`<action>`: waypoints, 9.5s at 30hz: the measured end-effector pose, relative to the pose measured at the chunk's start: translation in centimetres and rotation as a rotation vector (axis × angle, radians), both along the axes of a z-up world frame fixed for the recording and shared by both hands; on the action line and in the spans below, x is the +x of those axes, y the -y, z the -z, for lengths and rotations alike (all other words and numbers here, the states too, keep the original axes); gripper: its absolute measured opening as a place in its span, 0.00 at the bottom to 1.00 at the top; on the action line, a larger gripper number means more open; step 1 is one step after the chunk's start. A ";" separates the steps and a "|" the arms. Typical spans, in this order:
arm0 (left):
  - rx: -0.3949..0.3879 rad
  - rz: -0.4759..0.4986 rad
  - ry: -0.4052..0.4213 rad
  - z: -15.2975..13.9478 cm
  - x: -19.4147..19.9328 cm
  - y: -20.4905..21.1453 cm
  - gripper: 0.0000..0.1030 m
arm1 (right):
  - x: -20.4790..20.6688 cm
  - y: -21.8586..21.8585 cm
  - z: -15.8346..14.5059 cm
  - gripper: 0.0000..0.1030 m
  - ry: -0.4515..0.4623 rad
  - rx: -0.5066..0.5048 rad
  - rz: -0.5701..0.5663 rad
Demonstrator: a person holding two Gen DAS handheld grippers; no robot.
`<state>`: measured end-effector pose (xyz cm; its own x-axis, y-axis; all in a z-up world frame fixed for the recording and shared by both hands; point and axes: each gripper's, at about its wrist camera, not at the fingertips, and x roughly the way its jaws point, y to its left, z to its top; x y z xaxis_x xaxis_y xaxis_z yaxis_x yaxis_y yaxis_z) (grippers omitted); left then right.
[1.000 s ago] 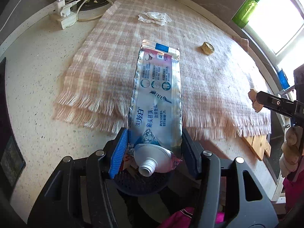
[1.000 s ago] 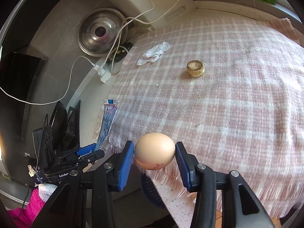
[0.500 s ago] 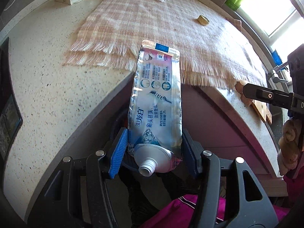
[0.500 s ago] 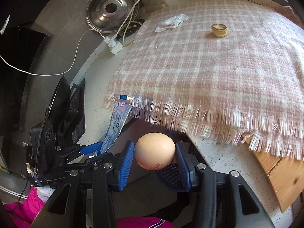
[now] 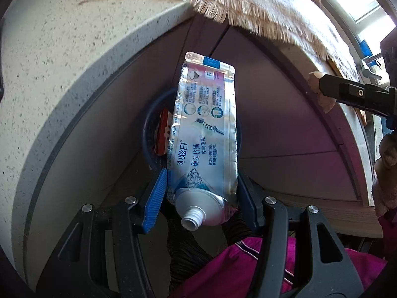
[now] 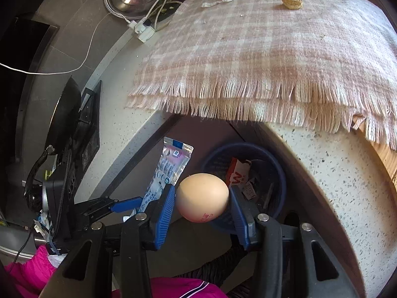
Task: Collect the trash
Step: 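Lift the toothpaste tube and egg and carry both over the blue basket, then open the left tool to drop the toothpaste tube while the right tool releases the egg into the basket, then move both tools back over the cloth toward the white tissue and eggshell, then grasp the crumpled white tissue with the left tool while the right tool grasps the eggshell, then lift the tissue and eggshell and carry both over the blue basket, then open the left tool to drop the tissue while the right tool releases the eggshell into the basket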
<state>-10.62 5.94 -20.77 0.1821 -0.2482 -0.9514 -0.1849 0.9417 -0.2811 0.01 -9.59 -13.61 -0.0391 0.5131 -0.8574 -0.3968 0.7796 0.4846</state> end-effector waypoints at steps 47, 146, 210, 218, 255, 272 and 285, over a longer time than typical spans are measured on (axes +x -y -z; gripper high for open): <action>0.036 0.040 -0.166 7.9 3.6 1.6 0.55 | 0.2 -2.5 4.9 0.59 0.008 -0.110 -0.078; 0.174 -0.328 0.136 -3.6 45.7 -8.0 0.57 | 30.1 0.3 -0.6 0.83 0.318 -0.067 -0.207; 0.170 -0.129 0.402 -13.5 23.2 1.5 0.04 | 18.9 7.9 -7.7 0.38 0.348 -0.040 0.003; 0.182 -0.056 0.386 -13.4 17.4 2.7 0.04 | 13.5 7.8 -9.6 0.38 0.366 -0.042 0.023; 0.103 -0.043 0.102 -0.6 1.5 1.8 0.04 | -0.3 1.2 -3.4 0.38 0.202 -0.092 -0.081; 0.070 -0.029 0.013 5.2 1.3 1.1 0.04 | -2.0 -1.9 1.2 0.38 0.142 -0.138 -0.135; 0.098 -0.029 -0.028 8.1 2.1 1.1 0.04 | -2.7 -4.2 4.1 0.38 0.140 -0.193 -0.183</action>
